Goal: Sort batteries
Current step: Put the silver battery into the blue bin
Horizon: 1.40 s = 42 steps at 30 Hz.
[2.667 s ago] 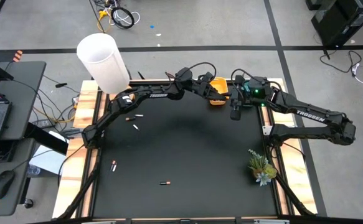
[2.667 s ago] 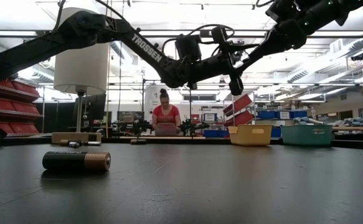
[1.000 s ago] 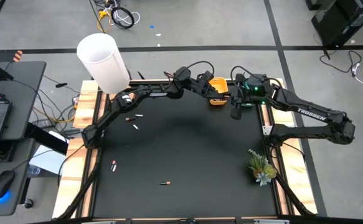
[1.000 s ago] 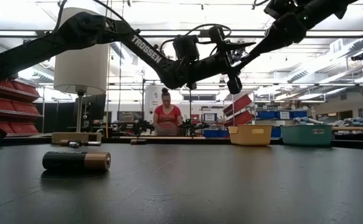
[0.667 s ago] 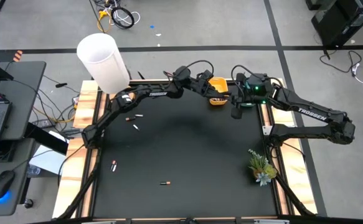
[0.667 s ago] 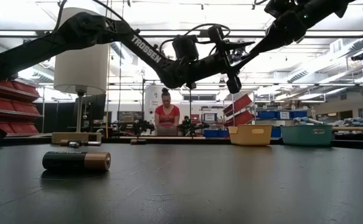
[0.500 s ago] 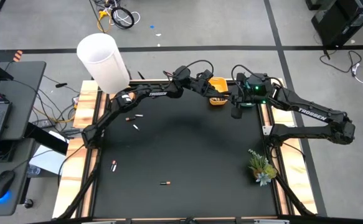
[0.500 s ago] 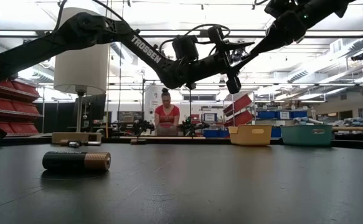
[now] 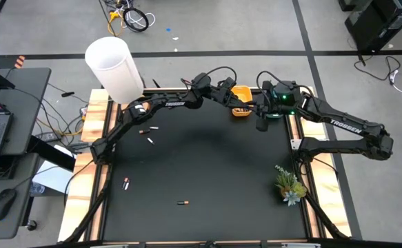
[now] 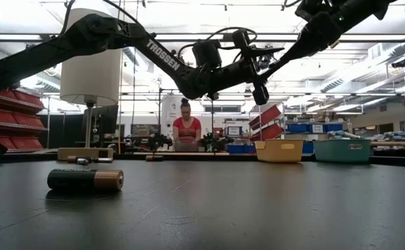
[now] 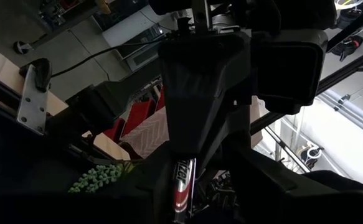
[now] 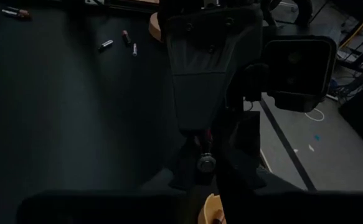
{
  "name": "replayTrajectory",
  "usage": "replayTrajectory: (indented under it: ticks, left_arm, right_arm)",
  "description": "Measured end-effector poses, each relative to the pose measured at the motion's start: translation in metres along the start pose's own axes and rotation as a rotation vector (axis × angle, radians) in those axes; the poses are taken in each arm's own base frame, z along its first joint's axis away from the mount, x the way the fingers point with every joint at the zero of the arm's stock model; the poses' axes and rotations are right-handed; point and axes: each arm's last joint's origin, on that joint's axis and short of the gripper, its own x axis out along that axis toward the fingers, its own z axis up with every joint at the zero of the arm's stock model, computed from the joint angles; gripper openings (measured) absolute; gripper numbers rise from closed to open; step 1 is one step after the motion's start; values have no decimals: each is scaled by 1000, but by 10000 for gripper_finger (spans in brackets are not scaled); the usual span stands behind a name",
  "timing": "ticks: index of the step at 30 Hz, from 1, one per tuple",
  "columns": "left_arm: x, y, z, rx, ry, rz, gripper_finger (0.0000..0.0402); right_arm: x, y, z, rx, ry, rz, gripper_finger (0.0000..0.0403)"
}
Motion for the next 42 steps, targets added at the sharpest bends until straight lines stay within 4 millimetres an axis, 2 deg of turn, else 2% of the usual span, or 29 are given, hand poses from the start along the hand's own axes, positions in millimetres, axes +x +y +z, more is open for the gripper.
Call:
replayTrajectory:
  ticks: [5, 12, 20, 26, 31, 38, 42]
  left_arm:
    - [0, 0, 0, 2, 0, -2, 154]
    - [2, -3, 2, 5, -1, -7, 154]
    - [0, 3, 3, -15, 1, 41, 154]
    - [-1, 2, 7, 25, -46, 88, 153]
    - [-2, 8, 8, 9, -78, 148, 153]
    - [-3, 17, 6, 23, -139, 248, 147]
    - [-4, 18, 7, 34, -194, 275, 143]
  right_arm:
    - [0, 0, 0, 0, 2, 1, 40]
    - [-2, 0, 0, 0, 1, -6, 30]
    - [-5, 1, -2, 41, 19, -20, 28]
    - [-17, -1, 4, 57, 91, -39, 32]
    - [-20, -4, 0, 74, 163, -71, 33]
    - [-20, -6, -10, 116, 278, -94, 33]
    - [-17, -16, -20, 174, 395, -212, 33]
